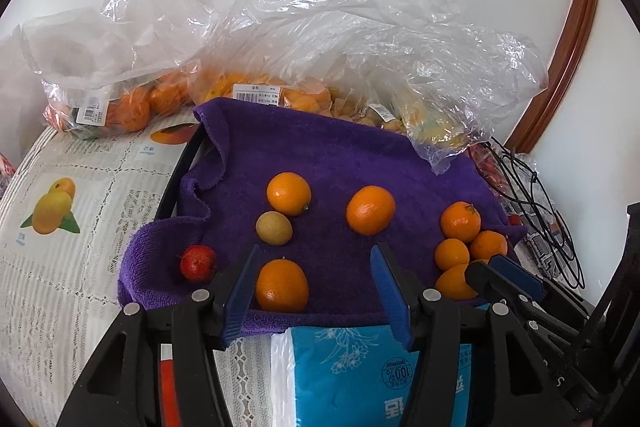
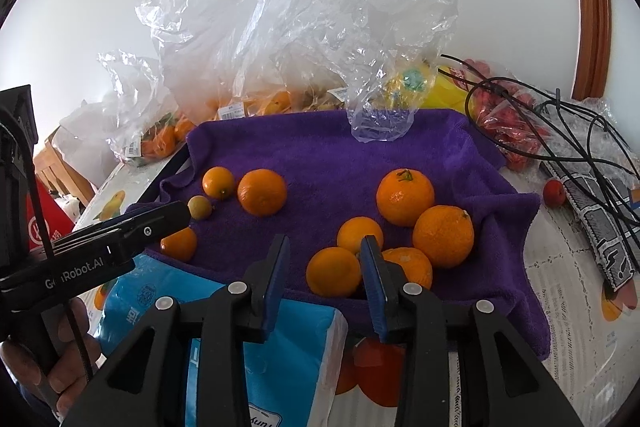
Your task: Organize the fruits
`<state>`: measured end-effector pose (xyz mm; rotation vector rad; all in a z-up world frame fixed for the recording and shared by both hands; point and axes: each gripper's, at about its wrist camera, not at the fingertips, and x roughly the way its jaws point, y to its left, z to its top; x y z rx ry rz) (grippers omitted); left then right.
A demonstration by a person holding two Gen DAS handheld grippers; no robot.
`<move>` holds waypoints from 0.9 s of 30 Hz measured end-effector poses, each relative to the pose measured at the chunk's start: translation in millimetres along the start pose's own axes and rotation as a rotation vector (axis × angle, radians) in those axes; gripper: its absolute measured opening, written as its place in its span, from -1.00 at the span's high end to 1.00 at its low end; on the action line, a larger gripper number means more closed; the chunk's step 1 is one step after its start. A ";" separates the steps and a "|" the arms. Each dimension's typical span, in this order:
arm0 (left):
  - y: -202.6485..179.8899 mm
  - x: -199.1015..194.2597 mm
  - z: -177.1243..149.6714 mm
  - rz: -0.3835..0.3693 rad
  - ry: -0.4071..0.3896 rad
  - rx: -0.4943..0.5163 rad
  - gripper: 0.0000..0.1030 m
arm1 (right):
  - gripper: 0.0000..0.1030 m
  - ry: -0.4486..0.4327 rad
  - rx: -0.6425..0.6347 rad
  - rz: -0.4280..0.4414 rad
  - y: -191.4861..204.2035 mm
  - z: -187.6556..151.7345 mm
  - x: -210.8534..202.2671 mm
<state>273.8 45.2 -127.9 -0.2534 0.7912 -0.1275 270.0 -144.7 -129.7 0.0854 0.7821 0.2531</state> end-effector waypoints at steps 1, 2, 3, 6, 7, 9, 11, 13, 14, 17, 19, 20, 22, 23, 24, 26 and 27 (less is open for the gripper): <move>0.1 -1.2 -0.1 0.004 0.004 -0.001 -0.10 | 0.24 -0.002 0.000 -0.004 0.4 0.2 -0.9; 0.4 -2.9 0.0 0.005 0.004 0.001 -0.11 | 0.24 -0.002 0.000 -0.010 0.8 0.8 -2.0; 0.0 -5.5 0.5 0.013 0.004 0.009 -0.11 | 0.22 -0.005 0.002 -0.016 1.2 1.8 -3.4; -1.3 -20.8 4.2 0.032 -0.039 0.033 -0.23 | 0.14 -0.024 0.032 -0.032 1.3 6.5 -14.3; -1.5 -26.9 5.7 0.030 -0.051 0.036 -0.32 | 0.10 -0.032 0.037 -0.023 2.3 8.3 -20.3; -2.2 -36.9 7.6 0.036 -0.058 0.038 -0.34 | -0.03 -0.028 0.032 -0.033 5.9 10.3 -31.4; -3.3 -49.7 6.2 0.048 -0.057 0.035 -0.38 | -0.10 -0.026 0.003 -0.055 12.5 9.8 -48.2; -6.2 -63.7 0.8 0.045 -0.066 0.039 -0.46 | -0.17 -0.038 -0.024 -0.076 17.4 7.9 -64.7; -8.5 -71.7 -3.1 0.051 -0.070 0.044 -0.52 | -0.17 -0.043 -0.032 -0.086 19.4 6.4 -73.2; -16.1 -89.7 -14.8 0.072 -0.067 0.058 -0.58 | -0.17 -0.048 -0.011 -0.109 20.3 1.2 -96.7; -20.1 -101.3 -24.2 0.081 -0.052 0.061 -0.59 | -0.17 -0.049 0.023 -0.110 18.5 -3.2 -110.9; -22.2 -107.8 -29.1 0.081 -0.046 0.059 -0.62 | -0.17 -0.051 0.032 -0.106 18.2 -5.5 -119.4; -25.7 -118.6 -36.3 0.092 -0.044 0.063 -0.64 | -0.17 -0.054 0.036 -0.133 18.8 -9.0 -134.5; -26.9 -125.8 -40.5 0.098 -0.049 0.066 -0.68 | -0.17 -0.054 0.035 -0.144 19.0 -10.6 -141.6; -27.3 -131.3 -43.7 0.101 -0.053 0.065 -0.69 | -0.17 -0.053 0.034 -0.154 19.5 -12.4 -148.9; -28.1 -143.5 -50.9 0.090 -0.057 0.058 -0.73 | -0.18 -0.039 0.025 -0.179 21.5 -16.8 -161.1; -28.7 -149.5 -54.7 0.078 -0.057 0.056 -0.73 | -0.18 -0.038 0.013 -0.192 23.4 -20.0 -166.8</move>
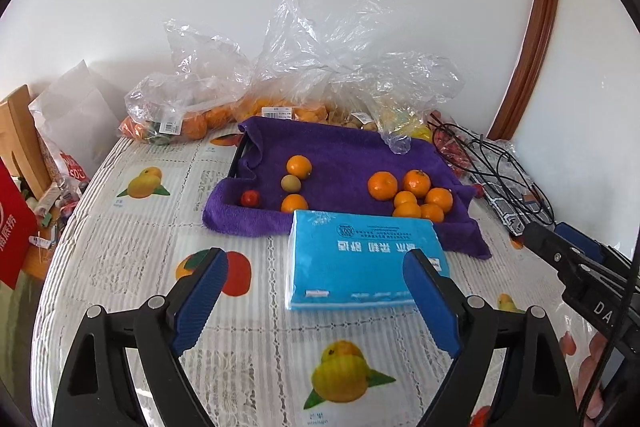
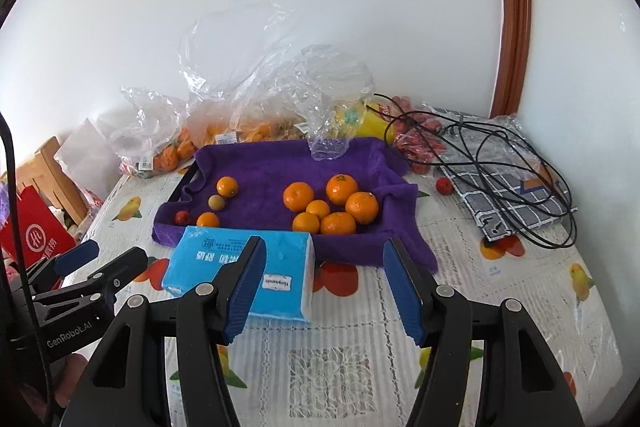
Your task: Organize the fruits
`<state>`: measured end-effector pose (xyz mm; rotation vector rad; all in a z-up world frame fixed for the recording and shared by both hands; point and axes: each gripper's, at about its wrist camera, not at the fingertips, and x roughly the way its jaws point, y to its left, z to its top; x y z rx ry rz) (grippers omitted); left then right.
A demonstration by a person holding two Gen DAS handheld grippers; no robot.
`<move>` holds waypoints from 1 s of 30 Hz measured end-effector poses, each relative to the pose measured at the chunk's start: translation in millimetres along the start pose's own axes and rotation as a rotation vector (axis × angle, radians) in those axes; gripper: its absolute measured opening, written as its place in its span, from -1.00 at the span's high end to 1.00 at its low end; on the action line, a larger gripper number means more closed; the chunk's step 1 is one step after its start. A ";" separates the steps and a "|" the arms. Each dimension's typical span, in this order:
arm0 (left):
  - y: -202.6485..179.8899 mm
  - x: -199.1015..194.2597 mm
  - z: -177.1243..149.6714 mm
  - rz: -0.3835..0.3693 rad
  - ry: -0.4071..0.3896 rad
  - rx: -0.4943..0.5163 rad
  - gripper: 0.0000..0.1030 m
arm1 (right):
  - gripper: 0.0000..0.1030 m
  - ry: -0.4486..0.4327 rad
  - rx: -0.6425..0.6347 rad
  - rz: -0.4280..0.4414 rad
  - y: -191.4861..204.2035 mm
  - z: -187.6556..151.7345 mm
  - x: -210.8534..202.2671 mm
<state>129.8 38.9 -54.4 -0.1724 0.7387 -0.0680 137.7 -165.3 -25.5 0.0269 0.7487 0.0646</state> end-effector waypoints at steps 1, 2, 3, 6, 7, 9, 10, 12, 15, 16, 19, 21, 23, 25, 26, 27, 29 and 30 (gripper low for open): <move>-0.3 -7.2 -4.0 -0.008 -0.004 -0.001 -0.74 | -0.20 -0.014 -0.012 -0.007 0.4 -5.1 -8.5; -1.1 -13.6 -7.8 -0.008 -0.009 -0.003 -0.74 | -0.39 -0.025 -0.014 -0.010 0.1 -8.9 -14.6; -2.3 -20.3 -11.8 -0.002 -0.014 -0.002 -0.75 | -0.64 -0.035 -0.008 -0.016 -0.8 -13.9 -21.9; -7.1 -39.3 -23.1 0.023 -0.032 0.014 -0.85 | -0.75 -0.077 -0.001 -0.041 -3.4 -26.6 -43.9; -8.7 -45.5 -26.8 0.032 -0.034 0.019 -0.87 | -0.78 -0.082 0.000 -0.040 -3.6 -29.4 -48.9; -11.6 -57.1 -33.2 0.034 -0.047 0.028 -0.89 | -0.90 -0.099 0.009 -0.024 -5.3 -35.0 -60.2; -12.7 -62.4 -35.6 0.041 -0.055 0.028 -0.90 | -0.92 -0.108 0.017 -0.021 -6.5 -38.0 -67.0; -14.6 -74.1 -41.3 0.049 -0.076 0.025 -0.92 | -0.95 -0.115 0.016 -0.026 -6.9 -41.3 -78.8; -14.8 -90.2 -46.0 0.038 -0.097 0.013 -0.93 | -1.00 -0.126 -0.003 -0.053 -6.9 -42.3 -96.5; -14.8 -95.2 -47.1 0.037 -0.106 0.012 -0.93 | -1.00 -0.136 0.000 -0.061 -8.0 -41.3 -102.7; -15.8 -106.6 -48.1 0.058 -0.128 0.026 -0.93 | -1.00 -0.156 0.023 -0.044 -12.4 -39.7 -116.0; -16.1 -110.5 -48.0 0.064 -0.135 0.030 -0.93 | -1.00 -0.157 0.041 -0.034 -15.7 -39.7 -119.5; -14.6 -112.5 -47.3 0.056 -0.137 0.027 -0.93 | -1.00 -0.161 0.050 -0.037 -17.2 -41.4 -121.0; -14.5 -114.3 -46.4 0.055 -0.140 0.029 -0.93 | -1.00 -0.160 0.051 -0.047 -17.1 -42.4 -119.2; -15.3 -114.4 -45.9 0.054 -0.141 0.035 -0.93 | -1.00 -0.162 0.050 -0.049 -16.9 -42.6 -118.3; -16.3 -114.5 -45.6 0.057 -0.140 0.042 -0.93 | -1.00 -0.160 0.048 -0.052 -16.5 -42.6 -117.3; -17.4 -115.2 -45.4 0.063 -0.141 0.050 -0.93 | -1.00 -0.159 0.045 -0.058 -15.1 -42.5 -114.8; -17.2 -115.7 -45.6 0.063 -0.144 0.048 -0.93 | -1.00 -0.160 0.045 -0.056 -14.5 -42.2 -114.0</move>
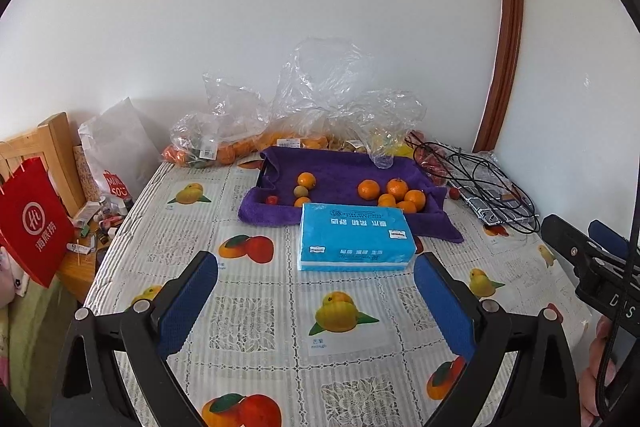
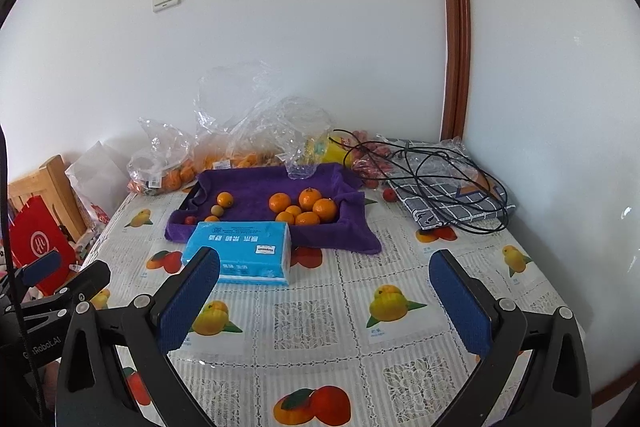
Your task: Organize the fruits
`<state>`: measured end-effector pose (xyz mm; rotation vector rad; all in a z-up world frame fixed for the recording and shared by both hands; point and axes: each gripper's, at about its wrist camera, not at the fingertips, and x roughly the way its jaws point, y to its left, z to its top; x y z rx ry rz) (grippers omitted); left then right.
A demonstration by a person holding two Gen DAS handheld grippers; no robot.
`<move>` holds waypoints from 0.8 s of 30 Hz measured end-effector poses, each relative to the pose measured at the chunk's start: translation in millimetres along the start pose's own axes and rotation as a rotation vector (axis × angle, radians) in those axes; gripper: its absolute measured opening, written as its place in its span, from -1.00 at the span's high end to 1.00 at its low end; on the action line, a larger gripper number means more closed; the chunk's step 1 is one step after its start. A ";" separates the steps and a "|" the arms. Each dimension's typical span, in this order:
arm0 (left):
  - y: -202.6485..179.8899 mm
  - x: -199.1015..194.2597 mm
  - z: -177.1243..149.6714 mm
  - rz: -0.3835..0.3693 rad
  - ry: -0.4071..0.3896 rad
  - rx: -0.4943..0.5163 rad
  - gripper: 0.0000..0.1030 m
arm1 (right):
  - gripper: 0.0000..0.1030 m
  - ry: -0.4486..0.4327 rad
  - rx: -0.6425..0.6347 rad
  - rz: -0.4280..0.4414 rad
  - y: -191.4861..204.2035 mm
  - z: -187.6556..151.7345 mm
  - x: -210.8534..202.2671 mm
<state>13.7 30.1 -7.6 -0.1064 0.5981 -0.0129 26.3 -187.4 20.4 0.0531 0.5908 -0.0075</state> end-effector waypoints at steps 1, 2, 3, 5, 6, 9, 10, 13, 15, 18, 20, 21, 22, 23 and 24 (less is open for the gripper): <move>0.7 -0.2 0.2 -0.001 -0.002 -0.003 -0.93 | -1.00 0.002 0.002 0.002 0.9 -0.2 0.9; 0.9 0.1 0.3 -0.003 -0.003 -0.004 -0.93 | -1.00 0.004 0.005 0.005 1.7 -0.5 1.8; 1.3 0.9 0.3 -0.002 -0.001 -0.006 -0.93 | -1.00 0.006 0.006 0.011 2.7 -0.7 3.1; 1.7 2.7 0.1 0.001 0.004 -0.008 -0.93 | -1.00 0.011 -0.001 0.017 5.4 -1.3 4.7; 1.3 3.6 -0.6 0.000 0.007 -0.007 -0.93 | -1.00 0.011 -0.005 0.015 6.8 -1.5 5.0; 0.7 5.0 -2.7 -0.004 0.011 -0.002 -0.93 | -1.00 0.006 -0.013 0.009 7.4 -2.2 4.1; 0.7 5.1 -3.0 -0.006 0.012 -0.001 -0.93 | -1.00 0.006 -0.010 0.009 6.9 -2.1 3.9; -0.1 4.2 -2.6 -0.012 0.011 -0.001 -0.93 | -1.00 0.003 -0.004 0.010 5.7 -1.6 3.1; -0.2 3.0 -1.8 -0.010 0.007 -0.004 -0.93 | -1.00 -0.002 -0.006 0.009 6.0 -1.5 2.5; -0.6 2.4 -1.6 -0.016 0.006 -0.005 -0.93 | -1.00 0.001 -0.010 0.008 6.3 -1.9 3.3; -1.3 2.1 -2.0 -0.009 0.008 -0.005 -0.93 | -1.00 0.005 -0.011 0.012 6.0 -1.9 3.7; -1.3 1.9 -1.8 -0.012 0.009 -0.004 -0.93 | -1.00 0.004 -0.010 0.012 6.0 -2.0 3.4; -1.3 1.3 -2.2 -0.017 0.009 -0.005 -0.93 | -1.00 0.002 -0.009 0.010 5.9 -2.1 2.9; -1.4 0.9 -2.6 -0.021 0.008 -0.005 -0.93 | -1.00 0.002 -0.008 0.010 5.6 -2.0 2.8; -1.7 1.1 -2.6 -0.021 0.009 -0.005 -0.93 | -1.00 0.004 -0.007 0.009 5.2 -1.5 3.2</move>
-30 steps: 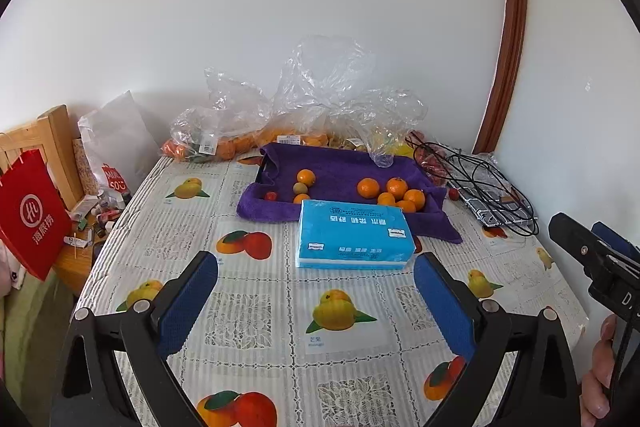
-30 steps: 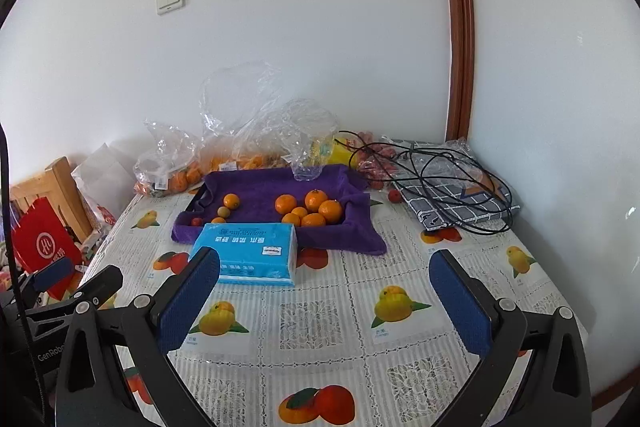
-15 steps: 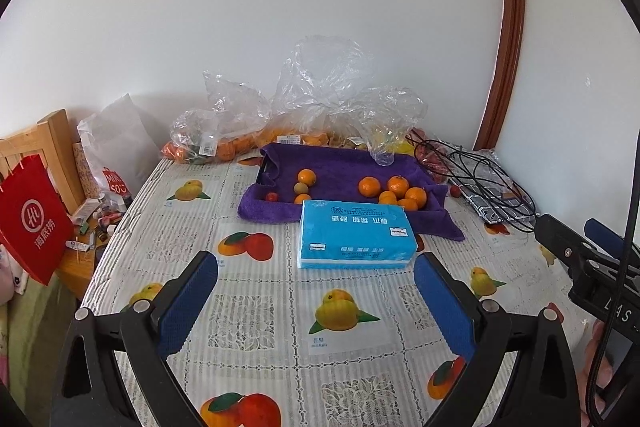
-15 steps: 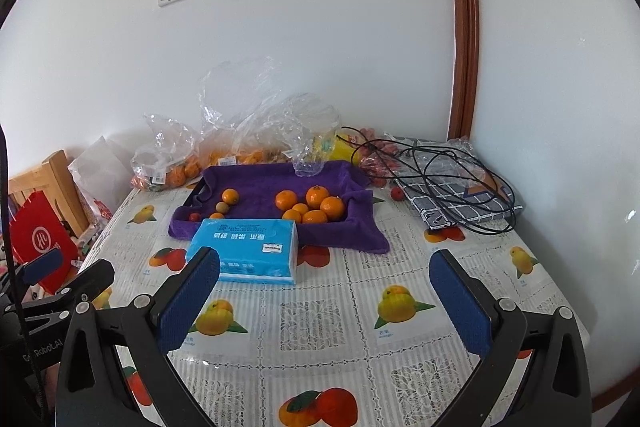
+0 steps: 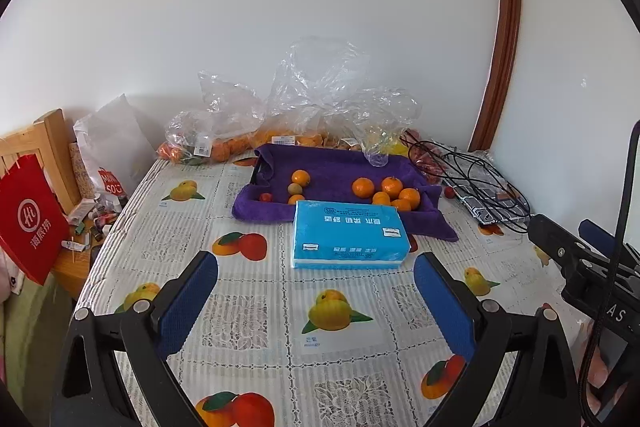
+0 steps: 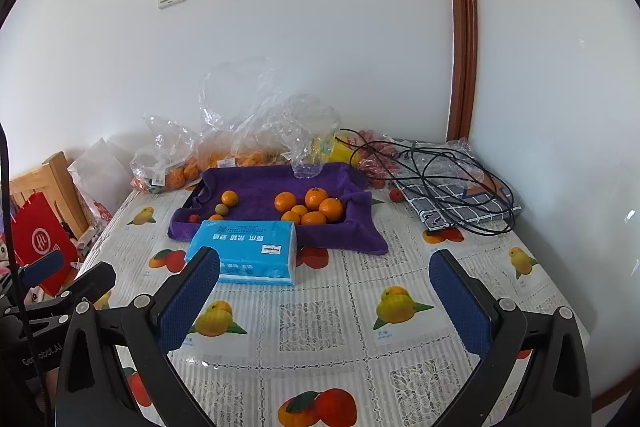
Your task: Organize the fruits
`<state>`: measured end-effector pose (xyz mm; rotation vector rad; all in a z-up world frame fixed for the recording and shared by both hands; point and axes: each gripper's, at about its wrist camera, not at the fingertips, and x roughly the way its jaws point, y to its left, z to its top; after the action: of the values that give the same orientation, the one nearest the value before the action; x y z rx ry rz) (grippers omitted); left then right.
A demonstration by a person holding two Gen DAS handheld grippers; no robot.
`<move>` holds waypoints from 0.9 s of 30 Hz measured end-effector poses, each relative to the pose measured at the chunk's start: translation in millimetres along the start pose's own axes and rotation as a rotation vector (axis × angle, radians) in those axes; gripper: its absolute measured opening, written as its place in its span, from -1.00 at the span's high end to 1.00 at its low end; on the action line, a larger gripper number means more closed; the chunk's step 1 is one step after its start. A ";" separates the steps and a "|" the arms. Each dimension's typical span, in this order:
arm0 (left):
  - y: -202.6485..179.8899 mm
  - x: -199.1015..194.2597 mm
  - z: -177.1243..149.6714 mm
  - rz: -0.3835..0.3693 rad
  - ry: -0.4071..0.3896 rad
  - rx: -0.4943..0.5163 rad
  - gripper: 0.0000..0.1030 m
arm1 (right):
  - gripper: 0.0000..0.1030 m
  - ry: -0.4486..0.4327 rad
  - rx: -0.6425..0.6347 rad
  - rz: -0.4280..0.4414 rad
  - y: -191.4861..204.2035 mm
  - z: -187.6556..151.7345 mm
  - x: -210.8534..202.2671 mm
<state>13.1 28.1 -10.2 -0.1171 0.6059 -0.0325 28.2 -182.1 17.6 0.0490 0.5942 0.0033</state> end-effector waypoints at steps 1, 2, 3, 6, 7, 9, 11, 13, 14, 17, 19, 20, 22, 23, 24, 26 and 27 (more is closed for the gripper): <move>-0.4 0.4 -0.1 -0.001 0.001 0.002 -0.93 | -1.00 0.000 0.002 -0.002 -0.5 0.0 0.0; -0.7 1.2 -0.2 -0.002 0.001 0.006 -0.93 | -1.00 0.000 0.004 -0.003 -0.7 0.0 -0.1; -1.5 1.2 -0.7 0.001 0.002 0.009 -0.93 | -1.00 0.000 0.005 -0.003 -1.0 -0.1 0.0; -2.3 2.5 -1.7 -0.001 0.006 0.010 -0.93 | -1.00 0.001 0.007 -0.006 -2.0 -0.6 0.5; -2.4 2.6 -1.9 -0.002 0.005 0.009 -0.93 | -1.00 0.003 0.009 -0.008 -2.3 -0.6 1.1; -2.3 2.4 -2.0 -0.004 0.007 0.008 -0.93 | -1.00 0.005 0.013 -0.005 -3.3 -0.7 2.0; -1.5 2.6 -1.9 -0.009 0.009 0.005 -0.93 | -1.00 0.006 0.013 -0.004 -3.0 -1.3 2.6; -1.5 2.5 -2.0 -0.007 0.007 0.007 -0.93 | -1.00 0.009 0.012 -0.005 -2.6 -1.9 3.2; -1.0 2.9 -1.5 -0.006 0.007 0.007 -0.93 | -1.00 0.010 0.012 -0.004 -2.4 -2.3 3.4; 0.3 3.1 -1.5 -0.013 0.008 0.003 -0.93 | -1.00 0.012 0.010 -0.002 -1.8 -2.9 3.7; 0.1 3.1 -1.6 -0.011 0.008 0.004 -0.93 | -1.00 0.012 0.009 -0.003 -1.7 -3.3 3.6; 0.2 3.0 -1.8 -0.010 0.008 0.005 -0.93 | -1.00 0.012 0.010 -0.003 -1.6 -3.3 3.5; 0.1 2.9 -2.0 -0.012 0.008 0.004 -0.93 | -1.00 0.013 0.011 -0.003 -1.2 -3.5 3.7; 0.1 3.0 -1.9 -0.013 0.009 0.004 -0.93 | -1.00 0.014 0.010 -0.001 -0.9 -3.6 3.8; 0.2 3.2 -1.9 -0.015 0.011 0.004 -0.93 | -1.00 0.015 0.008 -0.001 -0.5 -3.8 3.9; 0.6 3.5 -2.3 -0.016 0.013 0.002 -0.93 | -1.00 0.016 0.006 -0.005 0.2 -4.5 4.2; 0.8 3.5 -2.6 -0.016 0.012 0.004 -0.93 | -1.00 0.015 0.007 -0.006 0.2 -4.6 4.0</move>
<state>14.5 28.5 -14.4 -0.1180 0.6164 -0.0500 29.0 -181.7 11.5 0.0540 0.6093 -0.0038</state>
